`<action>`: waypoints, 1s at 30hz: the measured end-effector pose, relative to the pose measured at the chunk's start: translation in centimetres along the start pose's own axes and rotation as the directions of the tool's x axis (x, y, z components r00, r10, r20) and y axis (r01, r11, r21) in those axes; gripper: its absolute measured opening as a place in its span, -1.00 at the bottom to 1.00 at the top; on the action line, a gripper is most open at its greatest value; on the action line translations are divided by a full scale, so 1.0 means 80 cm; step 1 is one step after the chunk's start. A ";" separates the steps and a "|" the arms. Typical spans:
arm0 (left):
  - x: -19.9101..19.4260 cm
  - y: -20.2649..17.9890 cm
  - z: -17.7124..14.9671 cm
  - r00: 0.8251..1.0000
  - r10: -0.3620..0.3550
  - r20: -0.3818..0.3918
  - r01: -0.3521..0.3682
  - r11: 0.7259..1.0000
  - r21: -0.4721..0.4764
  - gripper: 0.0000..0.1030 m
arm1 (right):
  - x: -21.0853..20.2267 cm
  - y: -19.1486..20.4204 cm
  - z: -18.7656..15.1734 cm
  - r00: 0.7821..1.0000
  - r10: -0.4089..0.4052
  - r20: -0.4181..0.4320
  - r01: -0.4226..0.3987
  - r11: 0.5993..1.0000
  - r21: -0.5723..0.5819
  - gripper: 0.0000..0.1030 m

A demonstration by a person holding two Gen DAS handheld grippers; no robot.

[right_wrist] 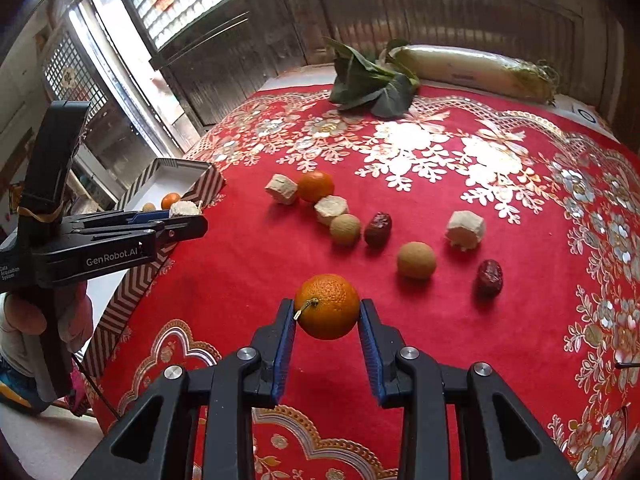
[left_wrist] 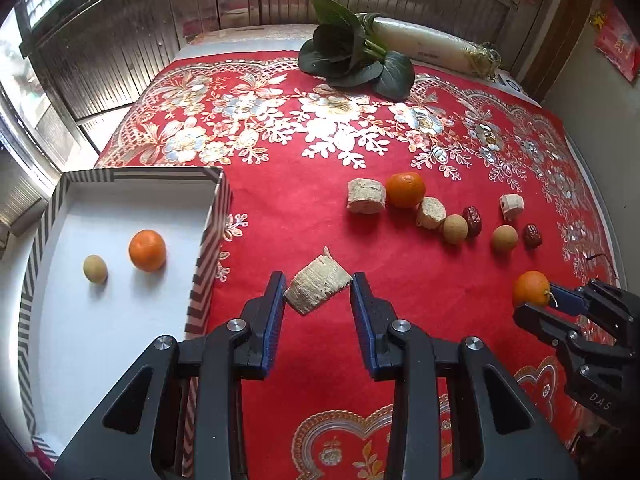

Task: Organize fruits
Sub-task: 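Grasp pale cake piece with left tool while right tool grasps another orange, then carry cake piece and orange into the tray and open both tools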

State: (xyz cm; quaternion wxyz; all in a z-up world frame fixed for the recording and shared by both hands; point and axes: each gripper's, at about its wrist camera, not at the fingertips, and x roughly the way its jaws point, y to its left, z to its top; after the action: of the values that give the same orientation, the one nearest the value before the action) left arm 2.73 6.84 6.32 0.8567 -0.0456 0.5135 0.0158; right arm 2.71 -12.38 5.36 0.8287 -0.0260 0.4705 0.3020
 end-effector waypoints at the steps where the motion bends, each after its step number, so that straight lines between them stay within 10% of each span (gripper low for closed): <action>1: -0.003 0.004 -0.002 1.000 0.008 0.002 -0.008 1.000 -0.005 -0.38 | 0.002 0.006 0.003 1.000 0.007 -0.002 -0.007 1.000 -0.011 -0.41; 30: -0.031 0.186 -0.043 0.982 0.183 -0.051 -0.190 0.949 -0.253 -0.38 | 0.099 0.222 0.089 0.967 0.206 -0.148 -0.248 0.896 -0.367 -0.40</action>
State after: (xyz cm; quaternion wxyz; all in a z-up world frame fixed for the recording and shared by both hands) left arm -2.59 21.38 5.98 0.8312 -0.1078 0.5206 0.1624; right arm 1.78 8.23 7.28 0.7407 -0.1481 0.4452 0.4809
